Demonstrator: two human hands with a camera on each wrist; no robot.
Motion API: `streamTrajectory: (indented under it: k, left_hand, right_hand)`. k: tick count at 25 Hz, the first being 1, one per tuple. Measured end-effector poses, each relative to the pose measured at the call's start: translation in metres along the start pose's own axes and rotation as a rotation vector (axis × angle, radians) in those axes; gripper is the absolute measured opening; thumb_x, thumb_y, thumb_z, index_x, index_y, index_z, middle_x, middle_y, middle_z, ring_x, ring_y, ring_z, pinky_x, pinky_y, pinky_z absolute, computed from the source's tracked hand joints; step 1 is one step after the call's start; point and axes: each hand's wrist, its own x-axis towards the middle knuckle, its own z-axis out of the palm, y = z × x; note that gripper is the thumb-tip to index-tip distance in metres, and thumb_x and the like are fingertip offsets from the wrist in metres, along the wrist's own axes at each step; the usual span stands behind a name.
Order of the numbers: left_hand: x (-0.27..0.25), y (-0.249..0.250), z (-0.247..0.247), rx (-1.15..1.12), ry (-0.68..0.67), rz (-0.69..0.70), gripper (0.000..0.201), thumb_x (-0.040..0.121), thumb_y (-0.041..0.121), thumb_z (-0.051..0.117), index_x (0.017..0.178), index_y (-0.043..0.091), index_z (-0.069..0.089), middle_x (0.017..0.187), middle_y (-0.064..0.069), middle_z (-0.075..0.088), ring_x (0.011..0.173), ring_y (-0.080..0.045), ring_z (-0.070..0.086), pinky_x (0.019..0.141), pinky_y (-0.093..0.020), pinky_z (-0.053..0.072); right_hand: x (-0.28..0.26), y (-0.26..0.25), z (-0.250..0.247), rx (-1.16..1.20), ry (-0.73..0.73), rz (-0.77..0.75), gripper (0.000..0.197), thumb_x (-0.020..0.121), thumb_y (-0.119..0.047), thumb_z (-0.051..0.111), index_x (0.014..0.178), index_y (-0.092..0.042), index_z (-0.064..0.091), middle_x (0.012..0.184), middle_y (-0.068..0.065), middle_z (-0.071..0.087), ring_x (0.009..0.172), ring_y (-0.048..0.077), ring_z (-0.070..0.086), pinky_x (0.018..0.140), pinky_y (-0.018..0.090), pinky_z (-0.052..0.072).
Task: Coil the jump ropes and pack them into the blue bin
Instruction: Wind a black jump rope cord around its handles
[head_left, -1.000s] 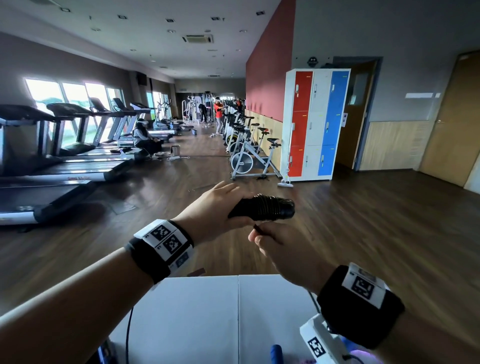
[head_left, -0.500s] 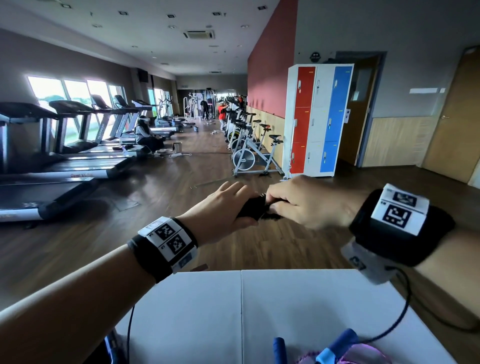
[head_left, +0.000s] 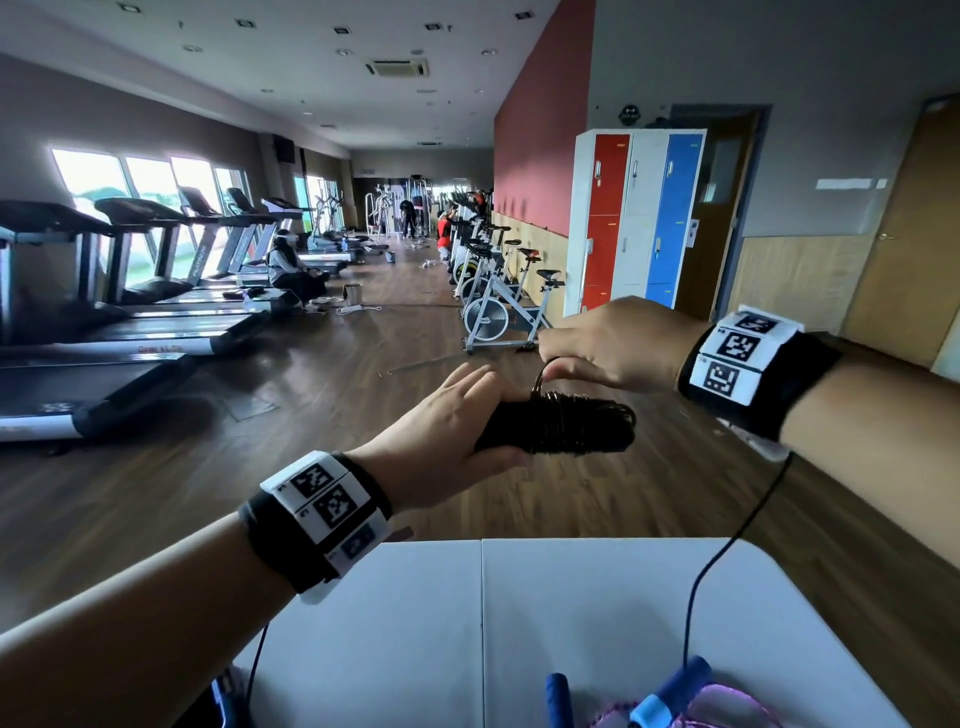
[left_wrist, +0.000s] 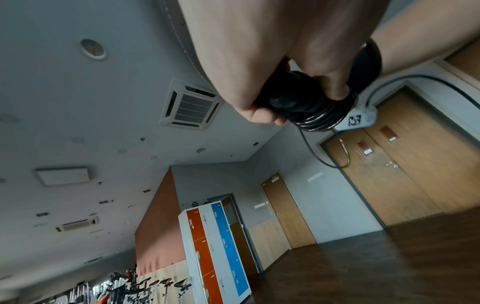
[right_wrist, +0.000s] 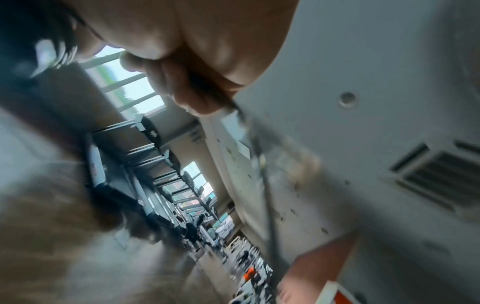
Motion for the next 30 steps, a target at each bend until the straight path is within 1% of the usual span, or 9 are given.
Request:
streamTrajectory:
  k: [4,6,8,9,12,16,21,24,30]
  left_hand:
    - [0.0,0.013,-0.005,-0.055,0.06,0.011,0.051,0.086,0.04,0.069,0.125,0.009,0.057,0.111,-0.003,0.059,0.104,-0.021,0.052,0.091,-0.028,0.045]
    - [0.002,0.019,-0.001,-0.096,0.083,-0.008,0.051,0.083,0.033,0.068,0.126,0.009,0.057,0.111,-0.002,0.059,0.103,-0.021,0.052,0.09,-0.026,0.044]
    - [0.001,0.023,0.004,-0.098,0.103,-0.032,0.052,0.081,0.029,0.068,0.128,0.011,0.057,0.112,-0.001,0.059,0.103,-0.02,0.052,0.09,-0.025,0.044]
    - [0.001,0.022,0.006,-0.087,0.116,-0.049,0.056,0.081,0.029,0.069,0.132,0.012,0.054,0.115,-0.001,0.06,0.107,-0.02,0.052,0.092,-0.026,0.044]
    - [0.005,0.008,0.01,-0.017,0.086,-0.084,0.069,0.091,0.038,0.067,0.151,0.018,0.04,0.127,-0.004,0.059,0.117,-0.023,0.053,0.101,-0.033,0.044]
    - [0.003,-0.02,0.017,0.21,-0.03,0.03,0.052,0.104,0.053,0.041,0.152,0.032,0.043,0.114,-0.008,0.056,0.106,-0.027,0.053,0.089,-0.044,0.051]
    - [0.002,-0.023,0.016,0.236,-0.036,0.008,0.057,0.106,0.054,0.032,0.157,0.031,0.033,0.121,-0.007,0.051,0.107,-0.023,0.048,0.087,-0.046,0.053]
    - [0.004,-0.027,0.012,0.273,-0.078,0.0,0.054,0.105,0.049,0.033,0.157,0.033,0.031,0.121,-0.008,0.05,0.108,-0.025,0.046,0.09,-0.045,0.052]
    - [0.001,-0.016,0.017,0.415,-0.173,0.058,0.033,0.105,0.043,0.04,0.133,0.029,0.051,0.111,-0.008,0.051,0.099,-0.027,0.049,0.079,-0.042,0.055]
  right_hand:
    - [-0.009,-0.007,0.035,0.374,0.047,0.243,0.043,0.101,-0.056,0.042,0.085,-0.019,0.059,0.073,0.01,0.058,0.067,0.013,0.053,0.067,0.028,0.044]
    - [-0.015,-0.014,0.06,0.482,0.093,0.402,0.023,0.102,-0.025,0.058,0.085,-0.01,0.062,0.083,0.013,0.058,0.077,0.014,0.054,0.076,0.024,0.046]
    - [-0.024,-0.04,0.087,0.65,-0.076,0.563,0.013,0.102,-0.016,0.055,0.1,-0.013,0.067,0.104,0.006,0.065,0.092,0.014,0.062,0.092,0.03,0.049]
    - [-0.027,-0.06,0.092,0.682,-0.151,0.628,0.019,0.104,-0.014,0.05,0.097,-0.018,0.067,0.101,0.003,0.065,0.089,0.011,0.062,0.089,0.033,0.046]
    - [-0.032,-0.111,0.097,0.859,0.151,0.685,0.035,0.105,-0.019,0.049,0.072,-0.026,0.059,0.067,-0.004,0.057,0.055,0.006,0.052,0.062,0.031,0.043]
    - [-0.034,-0.13,0.077,0.962,0.122,0.587,0.018,0.103,-0.023,0.049,0.089,-0.016,0.058,0.071,-0.004,0.058,0.062,0.006,0.052,0.059,0.019,0.038]
    - [-0.036,-0.116,0.053,0.928,0.111,0.554,0.014,0.097,-0.025,0.053,0.09,-0.021,0.064,0.082,-0.001,0.067,0.078,0.009,0.062,0.07,0.029,0.047]
    - [-0.032,-0.107,0.031,0.721,0.065,0.447,0.013,0.097,-0.018,0.054,0.087,-0.027,0.054,0.079,-0.005,0.06,0.073,0.014,0.058,0.058,0.02,0.037]
    - [-0.019,-0.079,-0.024,0.07,-0.278,0.084,0.014,0.101,-0.035,0.049,0.096,-0.022,0.049,0.092,0.002,0.065,0.08,0.029,0.062,0.068,0.039,0.051]
